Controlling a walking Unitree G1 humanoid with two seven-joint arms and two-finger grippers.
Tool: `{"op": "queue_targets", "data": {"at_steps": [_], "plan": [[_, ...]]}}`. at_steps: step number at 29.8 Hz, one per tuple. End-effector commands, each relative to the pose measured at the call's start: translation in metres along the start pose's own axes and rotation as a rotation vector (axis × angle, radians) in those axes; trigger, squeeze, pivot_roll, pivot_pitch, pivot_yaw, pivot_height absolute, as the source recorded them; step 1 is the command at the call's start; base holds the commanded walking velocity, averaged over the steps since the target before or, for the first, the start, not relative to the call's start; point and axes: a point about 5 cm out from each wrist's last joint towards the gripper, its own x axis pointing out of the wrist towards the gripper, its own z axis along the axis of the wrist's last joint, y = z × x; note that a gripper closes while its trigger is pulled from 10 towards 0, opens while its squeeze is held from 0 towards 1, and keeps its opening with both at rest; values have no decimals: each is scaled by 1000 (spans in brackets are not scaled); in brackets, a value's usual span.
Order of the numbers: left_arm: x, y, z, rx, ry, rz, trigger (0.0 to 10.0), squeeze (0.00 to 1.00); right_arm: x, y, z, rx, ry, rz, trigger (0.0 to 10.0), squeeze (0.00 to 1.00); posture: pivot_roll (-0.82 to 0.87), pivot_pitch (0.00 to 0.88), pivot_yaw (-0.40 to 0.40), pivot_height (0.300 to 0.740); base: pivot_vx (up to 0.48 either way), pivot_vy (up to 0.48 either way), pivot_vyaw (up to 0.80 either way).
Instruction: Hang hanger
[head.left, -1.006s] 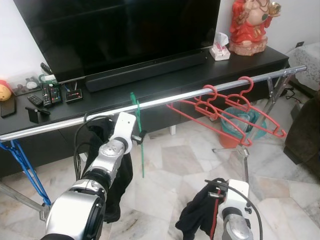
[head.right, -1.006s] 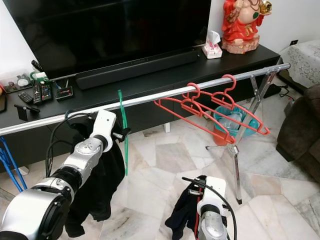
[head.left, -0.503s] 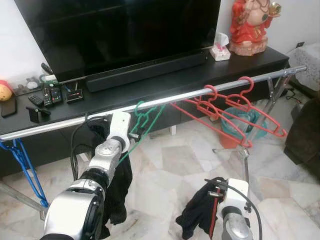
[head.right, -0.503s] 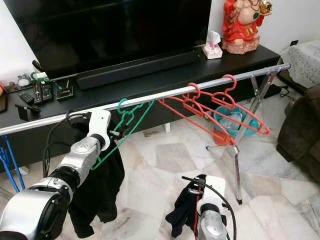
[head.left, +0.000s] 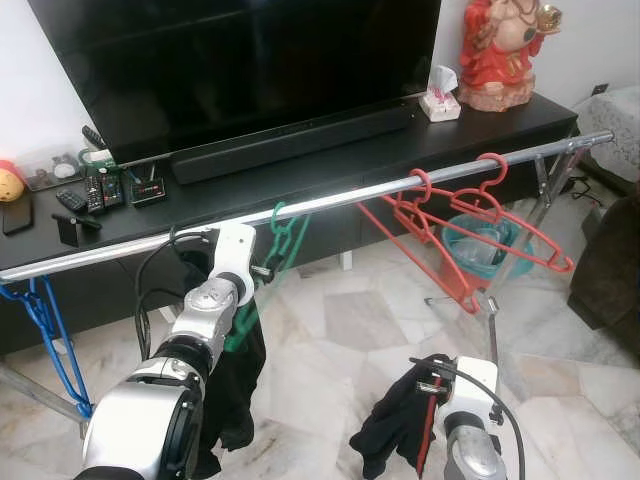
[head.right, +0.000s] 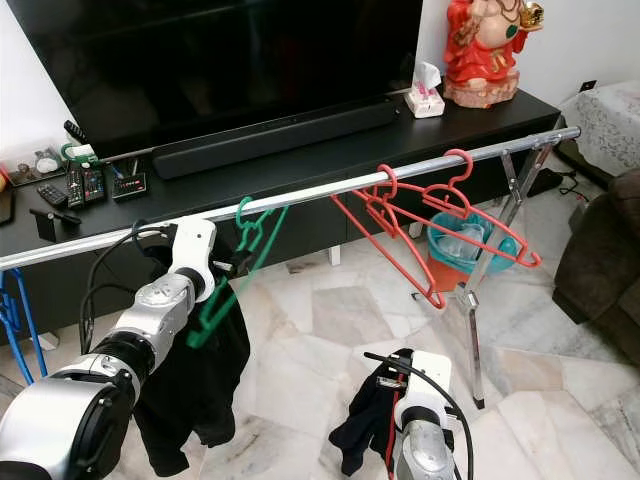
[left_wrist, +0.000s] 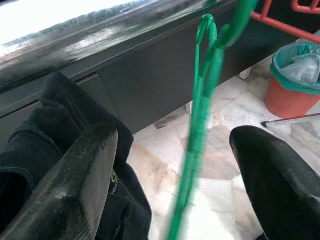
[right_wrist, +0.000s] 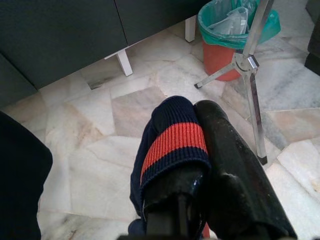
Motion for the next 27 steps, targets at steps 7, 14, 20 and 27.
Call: {"op": "queue_targets", "data": {"at_steps": [7,14,20,27], "plan": [[1,-2,-1,20,19,-18,0,0,2,3,3,6,-21,3,10000,0,-30,0,101,740,0,0,0],[0,-1,-1,23,18,-16,0,0,2,3,3,6,-20,4,10000,0,-26,0,101,740,0,0,0],[0,-2,-3,18,19,-22,0,0,2,3,3,7,-20,5,10000,0,-27,0,100,740,0,0,0],[-1,-4,-5,14,19,-25,0,0,1,3,3,4,-20,7,10000,0,-27,0,98,740,0,0,0]]}}
